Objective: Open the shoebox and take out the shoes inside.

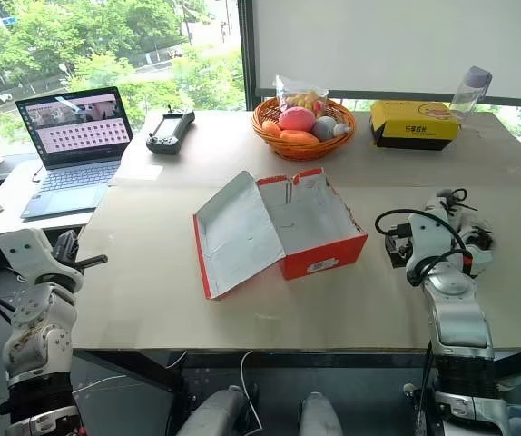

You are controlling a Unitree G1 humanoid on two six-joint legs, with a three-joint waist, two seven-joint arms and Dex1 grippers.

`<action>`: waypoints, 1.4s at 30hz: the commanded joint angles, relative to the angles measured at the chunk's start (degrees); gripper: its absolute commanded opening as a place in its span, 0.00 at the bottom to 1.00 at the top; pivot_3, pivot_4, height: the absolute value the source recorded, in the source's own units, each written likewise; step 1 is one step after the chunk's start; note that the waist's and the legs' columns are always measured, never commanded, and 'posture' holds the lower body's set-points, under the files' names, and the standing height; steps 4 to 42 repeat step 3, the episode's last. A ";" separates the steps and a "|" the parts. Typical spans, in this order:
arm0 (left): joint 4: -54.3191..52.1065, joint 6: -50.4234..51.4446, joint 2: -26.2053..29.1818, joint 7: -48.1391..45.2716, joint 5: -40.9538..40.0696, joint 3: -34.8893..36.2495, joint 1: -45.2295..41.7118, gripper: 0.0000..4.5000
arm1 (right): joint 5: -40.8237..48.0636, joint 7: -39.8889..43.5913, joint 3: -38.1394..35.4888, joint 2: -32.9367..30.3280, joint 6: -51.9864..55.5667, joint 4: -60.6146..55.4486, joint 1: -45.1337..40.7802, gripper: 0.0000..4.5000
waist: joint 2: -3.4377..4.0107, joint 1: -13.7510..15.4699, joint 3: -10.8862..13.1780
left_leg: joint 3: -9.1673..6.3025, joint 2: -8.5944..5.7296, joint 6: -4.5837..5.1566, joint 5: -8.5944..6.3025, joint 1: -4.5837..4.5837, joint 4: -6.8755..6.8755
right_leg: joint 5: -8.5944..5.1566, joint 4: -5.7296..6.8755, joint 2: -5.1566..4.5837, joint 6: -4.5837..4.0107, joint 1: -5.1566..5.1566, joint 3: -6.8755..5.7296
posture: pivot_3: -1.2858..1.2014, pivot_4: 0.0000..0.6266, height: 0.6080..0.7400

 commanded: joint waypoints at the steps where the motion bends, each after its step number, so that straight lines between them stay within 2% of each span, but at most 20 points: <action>1: 0.05 -1.76 0.43 -0.74 -0.26 -0.38 -1.20 0.00 | -0.73 -0.74 -0.92 -0.07 -1.97 -1.74 0.00 0.87 | -0.01 -0.07 -0.01 | 0.00 0.01 0.00 0.00 0.00 0.00 | 0.00 0.00 0.01 0.00 0.00 0.00 | 0.52 0.24 0.94; 42: 0.61 -1.76 0.42 -0.87 -0.25 -0.70 -1.37 0.00 | -0.84 -0.78 -1.04 0.00 -2.08 -2.11 0.29 0.87 | -0.01 -0.10 -0.01 | 0.00 0.02 0.00 0.00 0.01 0.00 | 0.00 0.00 0.02 0.00 0.01 0.00 | 0.52 0.24 0.94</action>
